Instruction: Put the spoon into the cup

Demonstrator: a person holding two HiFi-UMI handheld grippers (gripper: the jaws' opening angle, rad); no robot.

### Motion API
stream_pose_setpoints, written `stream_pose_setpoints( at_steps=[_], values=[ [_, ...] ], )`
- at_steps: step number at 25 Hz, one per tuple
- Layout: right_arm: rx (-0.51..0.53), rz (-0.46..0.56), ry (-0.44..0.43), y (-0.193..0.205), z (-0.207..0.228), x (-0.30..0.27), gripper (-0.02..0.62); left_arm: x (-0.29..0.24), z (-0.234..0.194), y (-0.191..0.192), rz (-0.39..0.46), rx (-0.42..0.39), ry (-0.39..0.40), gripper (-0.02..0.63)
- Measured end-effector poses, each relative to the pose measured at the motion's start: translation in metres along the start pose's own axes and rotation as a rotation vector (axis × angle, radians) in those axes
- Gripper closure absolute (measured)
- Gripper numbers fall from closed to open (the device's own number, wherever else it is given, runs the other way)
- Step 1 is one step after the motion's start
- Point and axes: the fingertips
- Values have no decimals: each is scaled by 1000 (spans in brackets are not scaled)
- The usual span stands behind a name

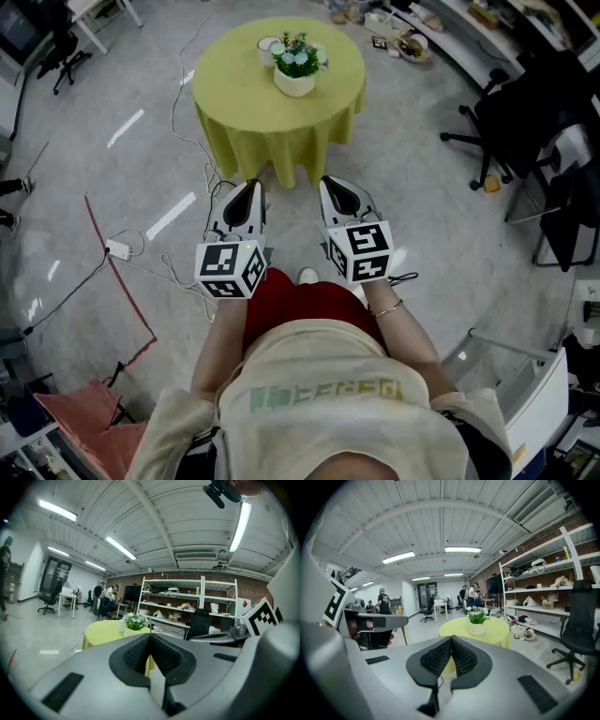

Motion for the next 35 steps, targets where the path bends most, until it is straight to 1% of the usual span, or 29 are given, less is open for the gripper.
stream_pose_setpoints(
  at_steps=[4, 12, 20, 24, 35],
  values=[
    [-8, 8, 6, -2, 5, 3, 560, 0, 0, -5, 10, -9, 3, 581],
    [-29, 36, 2, -10, 11, 6, 558, -3, -3, -19, 47, 10, 2, 581],
    [-37, 29, 6, -14, 19, 1, 558, -9, -3, -23, 52, 21, -9, 581],
    [-40, 27, 0, -17, 23, -9, 558, -19, -9, -24, 51, 25, -12, 581],
    [-53, 0, 29, -23, 37, -53, 558, -62, -37, -16, 28, 51, 6, 581]
  ],
)
Point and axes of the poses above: the fingertips, and each gripper's own axes: x backward along the fingers, z to its right, y out of its underside, and after that the axes turned 12 degrees about -x, right-handed
